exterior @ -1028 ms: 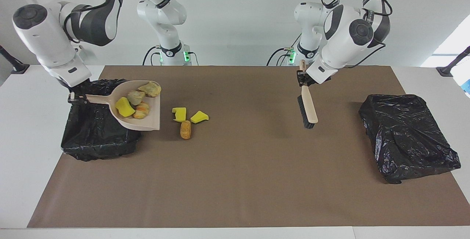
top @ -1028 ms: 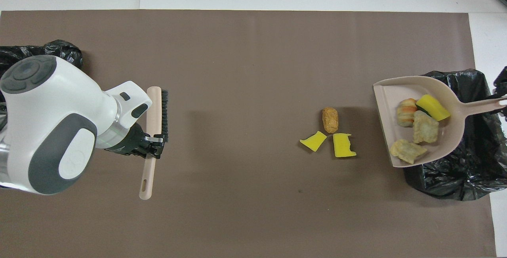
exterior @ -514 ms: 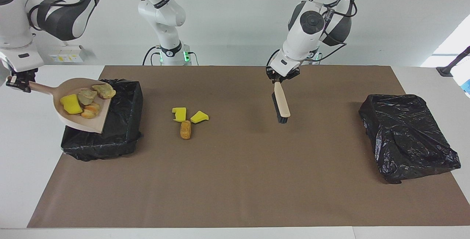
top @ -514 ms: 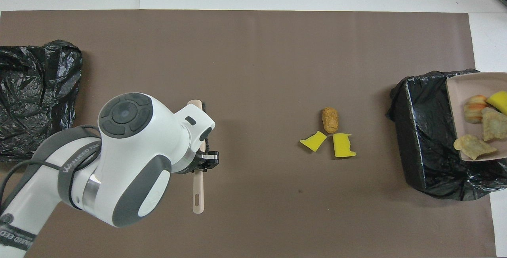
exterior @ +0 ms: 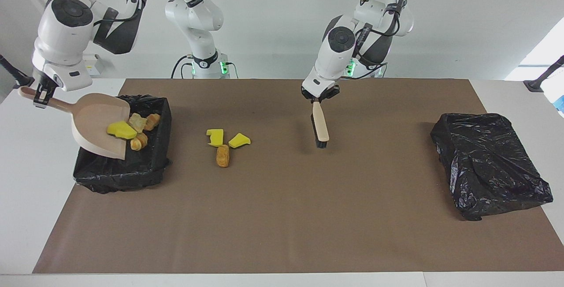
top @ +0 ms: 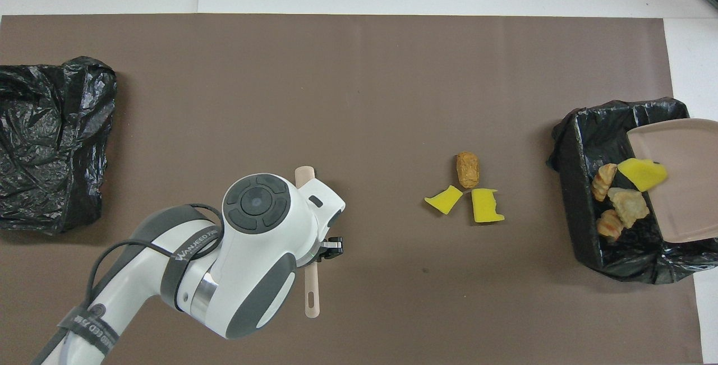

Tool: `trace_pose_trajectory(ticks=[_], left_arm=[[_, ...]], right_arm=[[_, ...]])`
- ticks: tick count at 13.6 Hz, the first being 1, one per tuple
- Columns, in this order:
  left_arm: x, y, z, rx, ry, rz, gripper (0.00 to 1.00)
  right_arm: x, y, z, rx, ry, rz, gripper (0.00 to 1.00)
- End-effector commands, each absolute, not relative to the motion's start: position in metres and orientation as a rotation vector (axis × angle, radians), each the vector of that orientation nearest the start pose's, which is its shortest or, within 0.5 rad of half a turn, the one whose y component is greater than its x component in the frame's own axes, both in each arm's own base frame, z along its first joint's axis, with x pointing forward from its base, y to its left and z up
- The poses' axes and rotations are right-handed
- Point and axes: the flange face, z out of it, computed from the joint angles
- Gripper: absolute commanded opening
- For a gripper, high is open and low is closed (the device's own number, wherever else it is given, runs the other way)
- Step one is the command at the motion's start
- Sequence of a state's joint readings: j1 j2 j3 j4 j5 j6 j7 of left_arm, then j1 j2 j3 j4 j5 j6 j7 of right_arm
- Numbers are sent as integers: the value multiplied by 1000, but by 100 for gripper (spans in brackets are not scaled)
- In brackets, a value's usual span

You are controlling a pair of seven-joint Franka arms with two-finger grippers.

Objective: Sweep and dump trash in bin

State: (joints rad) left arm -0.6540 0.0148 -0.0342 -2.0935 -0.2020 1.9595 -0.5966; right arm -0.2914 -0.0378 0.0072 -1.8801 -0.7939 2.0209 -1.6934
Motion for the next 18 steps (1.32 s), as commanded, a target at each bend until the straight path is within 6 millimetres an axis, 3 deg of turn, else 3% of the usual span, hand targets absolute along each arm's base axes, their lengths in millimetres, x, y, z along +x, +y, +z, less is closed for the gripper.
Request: trace_pose_trajectory(ticks=[1,4,5,9,13,18], left_arm=[[389,-358,390,-3181,-63,315,0],[389,-364,375,-3169,-102,321,0],[387,-364,375,-3165,-133,323,0],[378,-371,370,-3157,-154,323,0],[378,-372,360,-3150,-136,332,0],[368,-363,343,-3139,-95,343,1]], right_arm=[[530,-209,587,1598,1872,-728,0],[530,-215,622,1570,1861,-727,0],[529,-214,623,1595,1862,-723,0],[527,-199,607,1833,1919,-528,0],[525,-167,595,2106,1897,-367,0],[523,-130,588,2257,1833,-283,0]])
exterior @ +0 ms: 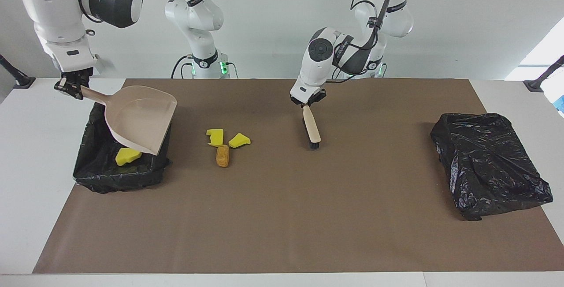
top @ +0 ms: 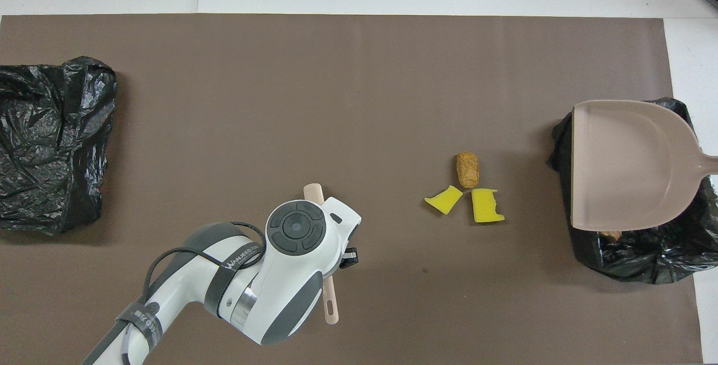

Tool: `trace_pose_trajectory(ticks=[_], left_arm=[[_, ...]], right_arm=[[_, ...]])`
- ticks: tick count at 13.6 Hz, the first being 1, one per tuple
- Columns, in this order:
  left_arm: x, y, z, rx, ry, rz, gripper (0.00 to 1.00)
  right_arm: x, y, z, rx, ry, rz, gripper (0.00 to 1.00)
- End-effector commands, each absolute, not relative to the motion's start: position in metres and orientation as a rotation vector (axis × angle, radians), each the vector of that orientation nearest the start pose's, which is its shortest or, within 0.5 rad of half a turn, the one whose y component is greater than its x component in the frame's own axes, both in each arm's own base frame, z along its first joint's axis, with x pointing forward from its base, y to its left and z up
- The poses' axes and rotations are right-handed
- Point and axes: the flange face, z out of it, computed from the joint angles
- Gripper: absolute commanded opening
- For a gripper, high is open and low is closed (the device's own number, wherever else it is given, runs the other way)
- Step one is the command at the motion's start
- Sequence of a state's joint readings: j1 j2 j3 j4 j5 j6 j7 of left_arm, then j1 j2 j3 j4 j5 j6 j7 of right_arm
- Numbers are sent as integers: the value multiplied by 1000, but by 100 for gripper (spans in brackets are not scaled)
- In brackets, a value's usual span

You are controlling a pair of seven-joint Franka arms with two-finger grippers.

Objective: Sweep and dump trash in bin
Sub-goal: 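Tip the dustpan over the bin with the right gripper to dump pieces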

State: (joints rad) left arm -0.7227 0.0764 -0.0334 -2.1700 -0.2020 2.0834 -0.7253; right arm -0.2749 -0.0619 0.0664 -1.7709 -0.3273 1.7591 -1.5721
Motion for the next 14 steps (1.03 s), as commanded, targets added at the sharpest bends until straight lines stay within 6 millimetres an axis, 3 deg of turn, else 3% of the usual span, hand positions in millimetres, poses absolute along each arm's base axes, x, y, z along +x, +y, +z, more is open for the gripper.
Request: trace_pose_trajectory(ticks=[1,4,5,7,8,11,14], left_arm=[[367,-361,341,-3143,-41,344,1],[366,-360,338,-3138,-15,354,3],[367,-359,337,-3137,2,358,13],[374,-355,338,-3144,56,359,85],[377,-354,343,-3149,59,356,100],[400,-343,363,-3161,5,338,100],[427,-322,387,-3161,-57,320,100]], right_arm=[[524,-113,585,-2618,-2066,286,0],[521,-75,578,-2759,-1807,235,0],[522,-64,572,-2825,-1671,234,0],[528,-28,556,-2935,-1356,182,0],[532,-5,550,-2980,-1223,165,0],[543,51,532,-3041,-868,100,0],[558,102,505,-3017,-661,55,0]])
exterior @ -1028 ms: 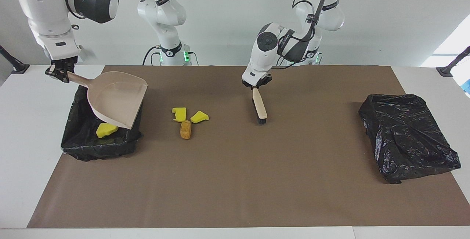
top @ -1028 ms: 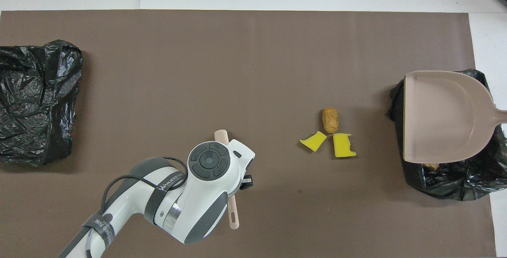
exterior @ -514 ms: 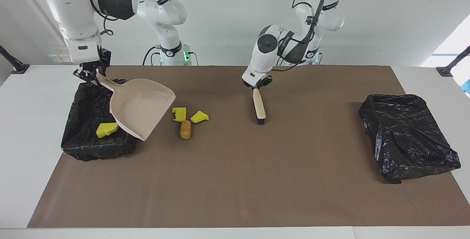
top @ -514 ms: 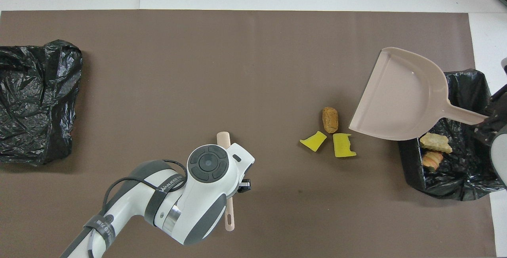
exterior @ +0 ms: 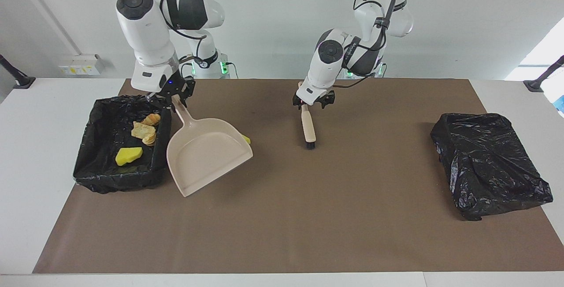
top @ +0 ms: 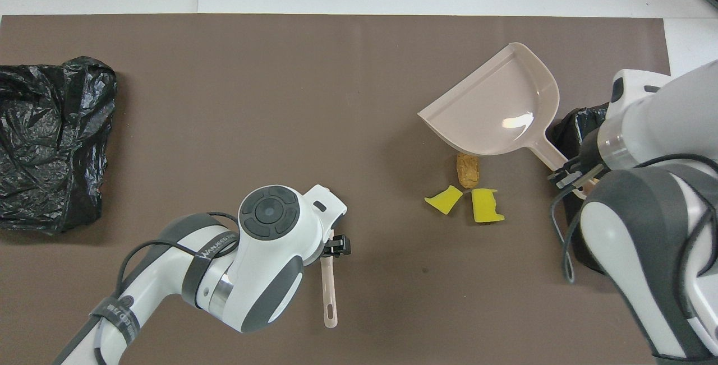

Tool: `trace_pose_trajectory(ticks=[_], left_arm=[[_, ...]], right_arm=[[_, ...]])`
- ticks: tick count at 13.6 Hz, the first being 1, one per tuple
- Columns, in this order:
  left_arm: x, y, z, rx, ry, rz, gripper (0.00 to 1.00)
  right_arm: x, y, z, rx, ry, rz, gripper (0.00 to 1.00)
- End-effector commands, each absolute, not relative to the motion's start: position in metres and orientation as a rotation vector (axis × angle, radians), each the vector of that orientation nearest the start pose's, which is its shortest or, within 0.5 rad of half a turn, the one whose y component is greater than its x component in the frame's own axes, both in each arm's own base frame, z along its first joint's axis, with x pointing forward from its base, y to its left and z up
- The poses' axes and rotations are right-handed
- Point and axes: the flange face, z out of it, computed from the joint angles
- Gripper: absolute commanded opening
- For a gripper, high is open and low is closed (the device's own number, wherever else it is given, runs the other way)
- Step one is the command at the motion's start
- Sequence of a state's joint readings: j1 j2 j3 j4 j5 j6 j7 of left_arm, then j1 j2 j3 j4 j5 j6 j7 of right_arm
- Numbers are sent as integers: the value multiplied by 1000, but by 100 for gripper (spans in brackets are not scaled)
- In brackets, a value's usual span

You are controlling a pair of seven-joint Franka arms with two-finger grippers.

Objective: Sweep and dump trash in bin

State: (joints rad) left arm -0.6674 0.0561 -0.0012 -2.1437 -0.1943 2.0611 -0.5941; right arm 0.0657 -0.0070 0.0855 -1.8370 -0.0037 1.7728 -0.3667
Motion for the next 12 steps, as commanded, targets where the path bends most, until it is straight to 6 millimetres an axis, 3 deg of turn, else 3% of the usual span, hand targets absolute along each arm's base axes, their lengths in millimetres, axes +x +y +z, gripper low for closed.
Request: trace_pose_trajectory(ticks=[1,3,5,9,12], left_arm=[[442,-307,403,-3159,-87,290,100],[470,-269,428,-3168,-144,227,100],[494,-219,454,-3201,-214,156,100],[514,-140,474,-3214,-226,135,100],[525,-92,494,-3230,-198,100,100]], right_arm=[[563,128,494,-3013,-617,33,0],[572,167,475,-3022,-537,-16,0],[576,211,459,-3022,-472,-75,0],[577,306,408,-3013,-252,-123,0],[582,384,370,-3002,-86,-134,0]])
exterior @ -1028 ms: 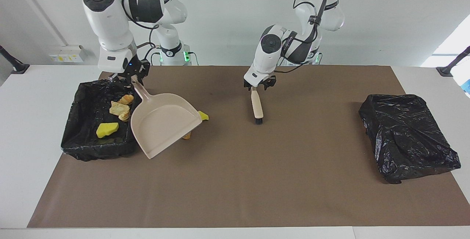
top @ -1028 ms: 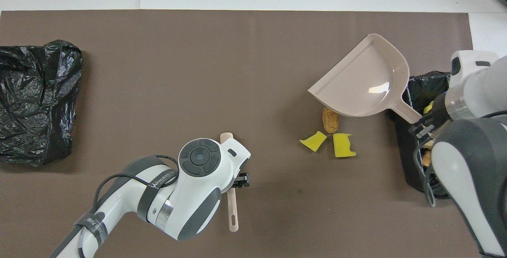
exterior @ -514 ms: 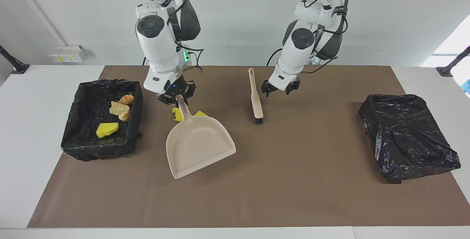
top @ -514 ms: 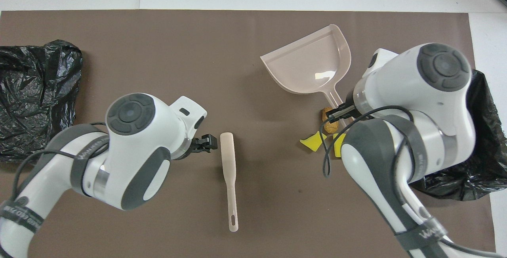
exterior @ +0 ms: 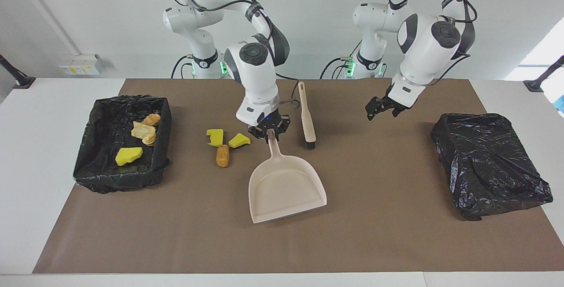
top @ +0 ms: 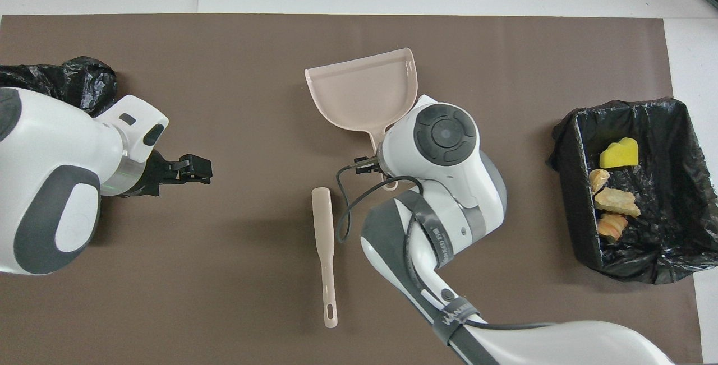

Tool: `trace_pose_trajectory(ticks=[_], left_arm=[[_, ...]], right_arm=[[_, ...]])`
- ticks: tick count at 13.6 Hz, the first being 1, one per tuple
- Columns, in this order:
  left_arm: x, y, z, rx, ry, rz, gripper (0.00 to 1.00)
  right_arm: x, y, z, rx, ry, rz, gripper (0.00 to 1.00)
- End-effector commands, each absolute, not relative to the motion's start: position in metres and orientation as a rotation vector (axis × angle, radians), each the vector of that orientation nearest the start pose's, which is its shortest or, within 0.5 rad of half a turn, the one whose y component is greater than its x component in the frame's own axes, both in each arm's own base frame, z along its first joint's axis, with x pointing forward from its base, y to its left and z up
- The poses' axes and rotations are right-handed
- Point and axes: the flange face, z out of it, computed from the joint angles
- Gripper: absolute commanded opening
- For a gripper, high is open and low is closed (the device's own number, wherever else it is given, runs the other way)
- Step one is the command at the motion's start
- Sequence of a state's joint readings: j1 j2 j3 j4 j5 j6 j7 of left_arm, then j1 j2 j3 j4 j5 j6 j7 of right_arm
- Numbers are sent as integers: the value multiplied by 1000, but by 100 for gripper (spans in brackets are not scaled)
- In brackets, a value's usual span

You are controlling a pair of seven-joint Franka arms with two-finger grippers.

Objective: Sweep and dump trash in bin

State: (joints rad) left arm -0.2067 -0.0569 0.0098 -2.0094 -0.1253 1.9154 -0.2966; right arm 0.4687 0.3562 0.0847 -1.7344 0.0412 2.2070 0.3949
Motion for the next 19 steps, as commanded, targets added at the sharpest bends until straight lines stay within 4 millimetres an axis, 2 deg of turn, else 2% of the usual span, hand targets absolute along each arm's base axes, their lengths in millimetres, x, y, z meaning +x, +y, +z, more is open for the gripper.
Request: trace_pose_trajectory(ticks=[1,2,4,5,6,7,10,12,15,17,19], left_arm=[[527,-82,503,-3233,-164,106,100],[529,-68,513,-3236,-142,106,100],[532,-49,530,-3241,-152,99,100],[533,-43,540,-3240,-151,106,100],[532,-37,552,-3240,-163,115,100],[531,-34,561,-3239,-167,132,100],[526,-14,586,-3242,-166,149,100],[516,-11,606,-3248,-106,163,100],[515,-10,614,-3251,-103,133,100],[522,-11,616,-3253,-125,63,100],[535,-17,615,-3253,-142,-47,100]], right_arm=[[587,403,363,-2997,-28,-138,0],[592,412,356,-2995,37,-135,0],[584,432,345,-3009,70,-138,0],[584,431,344,-3022,65,-140,5],[585,429,345,-3027,62,-143,49],[586,427,345,-3035,45,-154,99],[584,423,369,-3052,24,-160,100],[580,420,398,-3032,27,-187,100],[542,415,438,-3061,-4,-109,100],[505,416,445,-3062,-30,-51,100],[466,420,432,-3065,-72,16,100]])
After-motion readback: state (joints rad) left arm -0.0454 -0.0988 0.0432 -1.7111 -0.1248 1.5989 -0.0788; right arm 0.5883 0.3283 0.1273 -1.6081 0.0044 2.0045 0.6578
